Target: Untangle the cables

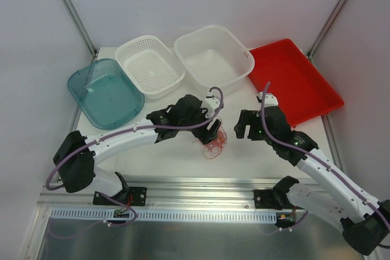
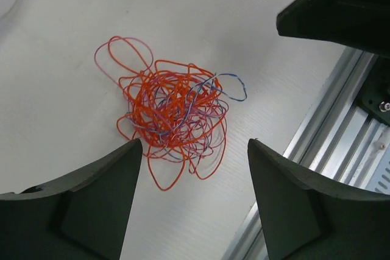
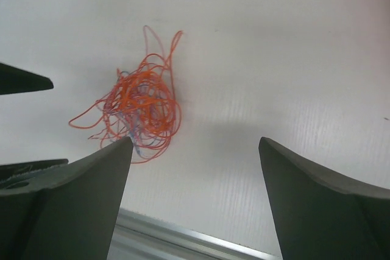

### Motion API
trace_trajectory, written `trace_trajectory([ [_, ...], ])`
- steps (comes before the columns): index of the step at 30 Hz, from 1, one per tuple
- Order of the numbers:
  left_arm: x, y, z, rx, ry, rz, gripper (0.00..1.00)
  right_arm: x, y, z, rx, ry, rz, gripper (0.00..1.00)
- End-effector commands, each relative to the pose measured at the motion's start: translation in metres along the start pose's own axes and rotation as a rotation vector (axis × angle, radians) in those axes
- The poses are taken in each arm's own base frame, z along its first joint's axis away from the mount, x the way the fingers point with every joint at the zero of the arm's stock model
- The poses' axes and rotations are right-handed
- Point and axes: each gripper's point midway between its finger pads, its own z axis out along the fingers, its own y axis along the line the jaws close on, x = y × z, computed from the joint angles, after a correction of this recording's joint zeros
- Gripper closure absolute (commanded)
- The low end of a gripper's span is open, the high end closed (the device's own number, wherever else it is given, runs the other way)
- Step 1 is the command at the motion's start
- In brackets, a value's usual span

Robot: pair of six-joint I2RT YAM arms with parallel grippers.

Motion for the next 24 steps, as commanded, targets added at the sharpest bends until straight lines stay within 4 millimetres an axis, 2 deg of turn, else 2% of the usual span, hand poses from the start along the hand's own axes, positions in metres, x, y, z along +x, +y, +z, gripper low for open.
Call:
trace_trajectory([
  [1, -0.018, -0.021, 0.014, 0.106, -0.021, 0.203, 0.30, 0.010, -0.035, -0.002, 0.138, 0.003, 0.101, 0.11],
  [3, -0.016, -0.025, 0.025, 0.132, -0.002, 0.230, 0.33, 0.015, -0.043, -0.003, 0.142, 0.006, 0.138, 0.11],
  [6, -0.013, -0.025, 0.039, 0.139, 0.025, 0.263, 0.42, 0.021, -0.045, -0.001, 0.127, 0.009, 0.166, 0.11],
  [7, -0.013, -0.024, 0.043, 0.135, 0.030, 0.269, 0.46, 0.023, -0.046, 0.000, 0.119, 0.016, 0.176, 0.11],
  [13, -0.010, -0.018, 0.064, 0.117, 0.067, 0.284, 0.56, 0.035, -0.044, 0.010, 0.079, 0.032, 0.196, 0.11],
  [15, -0.008, -0.014, 0.069, 0.100, 0.077, 0.285, 0.63, 0.037, -0.040, 0.012, 0.053, 0.035, 0.198, 0.11],
  [20, -0.007, -0.009, 0.072, 0.075, 0.085, 0.280, 0.90, 0.042, -0.029, 0.022, -0.012, 0.043, 0.208, 0.12],
  [21, -0.009, -0.010, 0.069, 0.072, 0.078, 0.277, 1.00, 0.044, -0.026, 0.024, -0.031, 0.048, 0.211, 0.12],
  [23, -0.011, -0.009, 0.066, 0.059, 0.069, 0.260, 1.00, 0.042, -0.019, 0.028, -0.072, 0.038, 0.224, 0.12],
  [24, -0.017, -0.009, 0.060, 0.049, 0.054, 0.252, 1.00, 0.049, -0.017, 0.032, -0.087, 0.056, 0.235, 0.12],
])
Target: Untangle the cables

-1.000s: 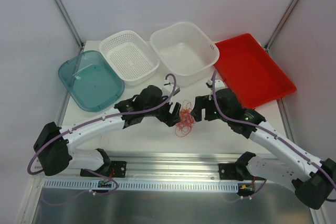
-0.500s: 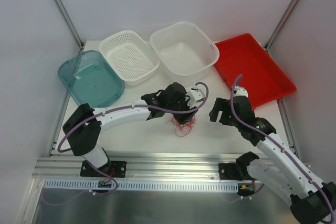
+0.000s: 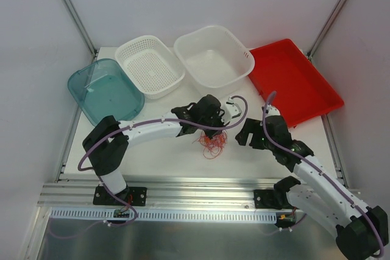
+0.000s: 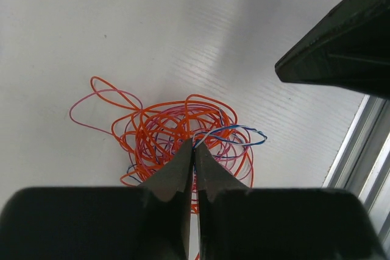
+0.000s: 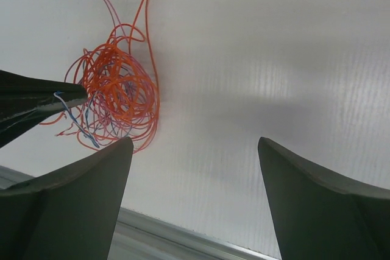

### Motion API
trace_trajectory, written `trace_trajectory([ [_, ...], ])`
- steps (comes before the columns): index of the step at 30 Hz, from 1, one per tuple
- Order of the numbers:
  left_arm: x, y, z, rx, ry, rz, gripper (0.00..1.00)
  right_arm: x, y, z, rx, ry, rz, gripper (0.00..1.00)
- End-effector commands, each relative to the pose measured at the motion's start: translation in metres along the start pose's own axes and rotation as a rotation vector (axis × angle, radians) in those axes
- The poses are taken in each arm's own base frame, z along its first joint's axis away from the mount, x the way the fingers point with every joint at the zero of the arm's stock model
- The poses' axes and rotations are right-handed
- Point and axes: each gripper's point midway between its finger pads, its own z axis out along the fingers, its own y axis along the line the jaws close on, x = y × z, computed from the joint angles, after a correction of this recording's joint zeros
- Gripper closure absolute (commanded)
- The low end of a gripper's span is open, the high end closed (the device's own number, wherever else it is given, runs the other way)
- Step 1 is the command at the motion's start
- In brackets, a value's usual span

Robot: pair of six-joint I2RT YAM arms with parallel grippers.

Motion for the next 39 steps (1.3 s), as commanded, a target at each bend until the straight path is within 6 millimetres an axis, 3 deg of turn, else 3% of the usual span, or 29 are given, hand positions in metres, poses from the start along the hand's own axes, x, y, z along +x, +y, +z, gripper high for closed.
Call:
trace_trajectory([
  [1, -0.032, 0.005, -0.020, -0.056, -0.086, -0.026, 1.00, -0.010, 0.027, 0.009, -0.139, -0.042, 0.046, 0.12],
  [3, -0.040, 0.008, -0.034, -0.092, -0.120, -0.064, 1.00, -0.001, 0.034, 0.016, -0.191, -0.015, 0.071, 0.13],
  [5, -0.042, 0.012, -0.044, -0.134, -0.138, -0.120, 1.00, -0.006, 0.045, 0.021, -0.250, -0.039, 0.078, 0.13],
  [6, -0.048, 0.011, -0.054, -0.143, -0.167, -0.149, 1.00, 0.004, 0.044, 0.027, -0.253, 0.000, 0.097, 0.13],
  [7, -0.050, 0.010, -0.058, -0.147, -0.180, -0.193, 1.00, -0.006, 0.054, 0.029, -0.302, -0.041, 0.099, 0.13],
  [11, -0.051, 0.011, -0.073, -0.178, -0.217, -0.290, 1.00, -0.005, 0.070, 0.035, -0.386, -0.025, 0.137, 0.15],
  [17, -0.045, 0.017, -0.079, -0.234, -0.230, -0.392, 1.00, -0.014, 0.091, 0.029, -0.432, -0.046, 0.117, 0.16],
  [28, -0.029, 0.029, -0.081, -0.341, -0.247, -0.600, 1.00, -0.026, 0.109, 0.005, -0.468, -0.097, 0.103, 0.15],
  [33, -0.037, 0.023, -0.088, -0.305, -0.277, -0.648, 1.00, -0.026, 0.120, 0.011, -0.478, -0.094, 0.099, 0.16],
  [39, -0.042, 0.019, -0.096, -0.285, -0.305, -0.702, 1.00, -0.018, 0.136, 0.035, -0.468, -0.053, 0.118, 0.22],
])
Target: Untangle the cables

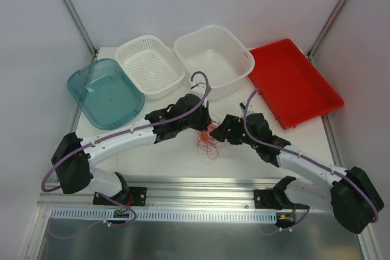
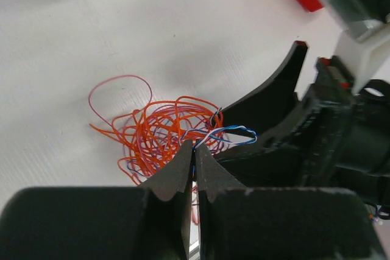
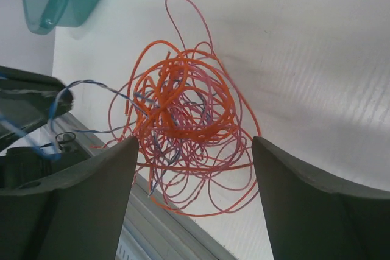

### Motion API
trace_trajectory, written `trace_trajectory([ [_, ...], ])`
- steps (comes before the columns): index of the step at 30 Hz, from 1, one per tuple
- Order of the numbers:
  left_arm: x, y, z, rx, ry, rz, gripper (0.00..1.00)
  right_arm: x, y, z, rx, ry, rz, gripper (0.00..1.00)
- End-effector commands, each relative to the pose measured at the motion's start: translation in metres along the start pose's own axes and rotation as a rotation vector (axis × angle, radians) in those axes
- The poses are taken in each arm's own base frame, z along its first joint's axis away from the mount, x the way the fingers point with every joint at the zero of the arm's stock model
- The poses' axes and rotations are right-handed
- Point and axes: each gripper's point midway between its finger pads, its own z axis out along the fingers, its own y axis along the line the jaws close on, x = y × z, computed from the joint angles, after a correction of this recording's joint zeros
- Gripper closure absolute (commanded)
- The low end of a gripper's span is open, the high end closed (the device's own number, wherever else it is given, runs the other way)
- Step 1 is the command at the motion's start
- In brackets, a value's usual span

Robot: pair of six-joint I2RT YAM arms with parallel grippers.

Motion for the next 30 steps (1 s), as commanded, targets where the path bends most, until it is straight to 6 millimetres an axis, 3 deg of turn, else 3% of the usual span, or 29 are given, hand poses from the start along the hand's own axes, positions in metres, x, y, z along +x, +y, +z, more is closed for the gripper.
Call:
trace_trajectory([
  [1, -0.012, -0.009, -0.015, 0.032, -0.048, -0.070, 1.00, -0.020, 0.025, 0.017, -0.048, -0.062, 0.008, 0.24],
  [4, -0.017, -0.011, -0.024, 0.048, -0.064, -0.081, 1.00, -0.016, 0.013, 0.026, -0.008, -0.060, 0.021, 0.38],
  [9, -0.038, -0.008, -0.062, 0.070, -0.150, -0.090, 1.00, 0.006, -0.037, 0.031, 0.157, -0.032, 0.035, 0.65],
  [12, -0.048, 0.005, -0.087, 0.065, -0.180, -0.125, 1.00, 0.006, -0.066, 0.027, 0.243, -0.046, 0.068, 0.80],
  [14, -0.057, 0.019, -0.103, 0.059, -0.211, -0.156, 1.00, 0.000, -0.081, 0.022, 0.284, -0.057, 0.089, 0.85],
  [21, -0.061, 0.092, -0.149, -0.117, -0.259, -0.212, 1.00, -0.009, -0.124, -0.015, 0.467, -0.057, 0.099, 0.99],
  [22, -0.065, 0.098, -0.158, -0.140, -0.276, -0.206, 1.00, -0.020, -0.122, -0.020, 0.469, -0.085, 0.080, 0.99],
  [27, -0.070, 0.151, -0.193, -0.388, -0.293, -0.168, 1.00, -0.031, -0.149, -0.060, 0.623, -0.095, 0.080, 0.99],
  [29, -0.073, 0.160, -0.208, -0.454, -0.292, -0.147, 1.00, -0.045, -0.153, -0.075, 0.648, -0.134, 0.079, 0.99],
  [30, -0.075, 0.167, -0.215, -0.495, -0.294, -0.124, 1.00, -0.042, -0.157, -0.082, 0.673, -0.121, 0.086, 0.99],
])
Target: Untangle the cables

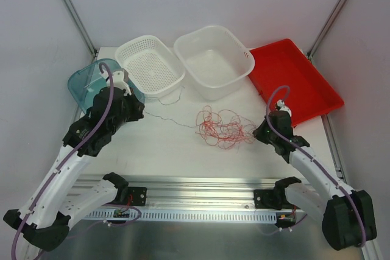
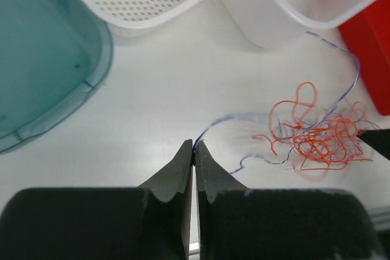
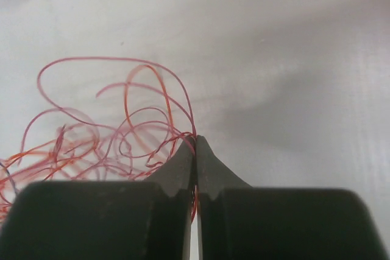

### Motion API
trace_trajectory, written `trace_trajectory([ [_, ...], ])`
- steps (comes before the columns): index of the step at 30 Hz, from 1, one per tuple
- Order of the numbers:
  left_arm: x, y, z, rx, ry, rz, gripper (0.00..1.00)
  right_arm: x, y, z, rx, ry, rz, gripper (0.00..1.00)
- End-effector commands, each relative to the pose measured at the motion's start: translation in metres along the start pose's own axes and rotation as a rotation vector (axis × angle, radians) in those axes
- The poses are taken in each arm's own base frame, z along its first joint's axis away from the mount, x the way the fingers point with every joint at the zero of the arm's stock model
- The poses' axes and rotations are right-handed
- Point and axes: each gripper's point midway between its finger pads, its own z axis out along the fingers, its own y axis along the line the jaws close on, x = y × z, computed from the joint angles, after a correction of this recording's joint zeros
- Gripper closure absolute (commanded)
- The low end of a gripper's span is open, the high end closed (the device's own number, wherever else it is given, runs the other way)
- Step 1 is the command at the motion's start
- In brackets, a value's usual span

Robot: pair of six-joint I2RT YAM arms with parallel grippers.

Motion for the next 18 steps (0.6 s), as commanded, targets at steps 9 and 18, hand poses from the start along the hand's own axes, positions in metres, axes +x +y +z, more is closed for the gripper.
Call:
trace_trajectory([
  [9, -0.053, 0.065, -0.049, -0.333, -0.108, 0.156, 1.00, -0.049, -0.038, -0.060, 0.142, -0.055, -0.034, 0.99],
  [18, -0.051, 0.038, -0.041, -0.198, -0.052, 0.176, 1.00, -0.042, -0.014, -0.060, 0.035, 0.078, -0.104, 0.96],
])
